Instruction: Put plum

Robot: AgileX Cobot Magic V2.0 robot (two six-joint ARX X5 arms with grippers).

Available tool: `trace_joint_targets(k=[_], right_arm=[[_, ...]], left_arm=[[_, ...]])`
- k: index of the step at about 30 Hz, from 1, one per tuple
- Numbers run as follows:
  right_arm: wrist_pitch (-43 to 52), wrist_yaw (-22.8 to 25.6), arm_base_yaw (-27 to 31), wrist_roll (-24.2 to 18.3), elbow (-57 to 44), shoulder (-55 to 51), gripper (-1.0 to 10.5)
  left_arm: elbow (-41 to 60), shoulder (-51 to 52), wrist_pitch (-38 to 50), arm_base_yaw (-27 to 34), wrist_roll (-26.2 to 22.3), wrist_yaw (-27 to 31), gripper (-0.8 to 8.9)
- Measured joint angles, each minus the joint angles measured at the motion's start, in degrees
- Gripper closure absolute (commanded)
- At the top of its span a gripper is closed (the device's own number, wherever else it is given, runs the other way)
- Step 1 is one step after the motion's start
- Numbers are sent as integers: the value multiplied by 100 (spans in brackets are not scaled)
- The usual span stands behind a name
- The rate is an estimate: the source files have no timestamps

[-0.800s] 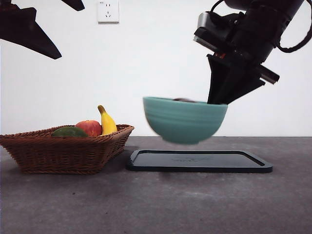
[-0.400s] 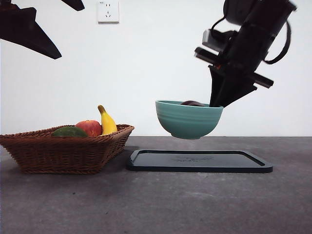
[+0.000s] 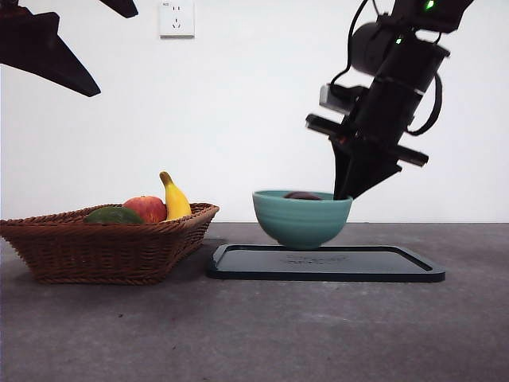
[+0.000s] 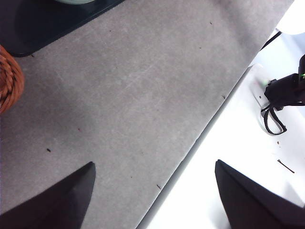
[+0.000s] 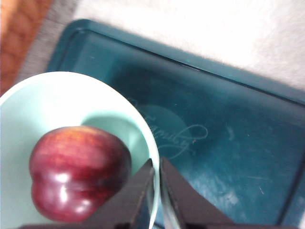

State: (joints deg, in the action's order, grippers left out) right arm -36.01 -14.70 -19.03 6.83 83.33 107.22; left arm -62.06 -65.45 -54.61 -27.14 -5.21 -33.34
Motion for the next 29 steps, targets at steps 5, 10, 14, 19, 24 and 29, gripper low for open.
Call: trace_joint_targets(k=[5, 10, 14, 19, 24, 29], right_arm=[[-2, 229, 2, -61, 15, 175, 936], [2, 278, 55, -83, 31, 282, 936], [2, 278, 72, -92, 31, 302, 936], [0, 278, 72, -101, 31, 302, 933], [0, 278, 72, -98, 33, 302, 794], [0, 282, 70, -96, 33, 302, 777]], left_arm=[[0, 0, 2, 0, 0, -2, 410], [0, 0, 0, 0, 0, 0, 410], [0, 0, 4, 0, 0, 0, 410], [0, 0, 2, 0, 0, 0, 410], [0, 0, 2, 0, 0, 0, 410], [0, 0, 2, 0, 0, 0, 410]])
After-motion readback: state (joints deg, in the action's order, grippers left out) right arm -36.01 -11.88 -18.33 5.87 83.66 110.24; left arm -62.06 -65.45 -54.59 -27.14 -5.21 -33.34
